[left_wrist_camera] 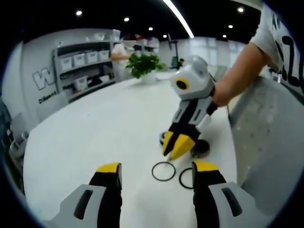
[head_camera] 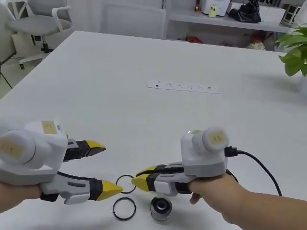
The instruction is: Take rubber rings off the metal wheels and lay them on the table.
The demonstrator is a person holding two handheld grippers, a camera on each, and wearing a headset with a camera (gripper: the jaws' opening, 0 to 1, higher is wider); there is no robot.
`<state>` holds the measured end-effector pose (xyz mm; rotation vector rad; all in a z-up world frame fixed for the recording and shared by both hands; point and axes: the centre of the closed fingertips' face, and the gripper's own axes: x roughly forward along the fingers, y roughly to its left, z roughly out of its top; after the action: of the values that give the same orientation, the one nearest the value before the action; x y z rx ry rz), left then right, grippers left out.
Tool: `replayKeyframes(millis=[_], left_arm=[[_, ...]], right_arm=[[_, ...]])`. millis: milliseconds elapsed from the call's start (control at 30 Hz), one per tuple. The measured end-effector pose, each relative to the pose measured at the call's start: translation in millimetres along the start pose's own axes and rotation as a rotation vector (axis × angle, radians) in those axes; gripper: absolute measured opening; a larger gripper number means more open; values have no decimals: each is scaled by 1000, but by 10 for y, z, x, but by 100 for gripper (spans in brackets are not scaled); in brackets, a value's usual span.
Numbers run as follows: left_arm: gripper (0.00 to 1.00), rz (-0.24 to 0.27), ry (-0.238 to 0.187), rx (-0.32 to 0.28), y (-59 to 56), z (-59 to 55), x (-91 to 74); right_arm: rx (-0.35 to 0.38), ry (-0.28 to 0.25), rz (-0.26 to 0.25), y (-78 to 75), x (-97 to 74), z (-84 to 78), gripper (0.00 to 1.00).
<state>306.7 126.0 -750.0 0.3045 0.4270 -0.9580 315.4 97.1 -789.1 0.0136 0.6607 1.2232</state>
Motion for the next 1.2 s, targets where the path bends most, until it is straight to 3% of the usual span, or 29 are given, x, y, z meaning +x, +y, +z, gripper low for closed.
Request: replayKeyframes(millis=[667, 1200], left_arm=[[59, -30, 14, 13, -33, 134, 162], [57, -62, 14, 18, -31, 250, 408]], right_arm=[[-48, -55, -47, -143, -357, 186, 18], [-82, -55, -100, -368, -613, 121, 22]])
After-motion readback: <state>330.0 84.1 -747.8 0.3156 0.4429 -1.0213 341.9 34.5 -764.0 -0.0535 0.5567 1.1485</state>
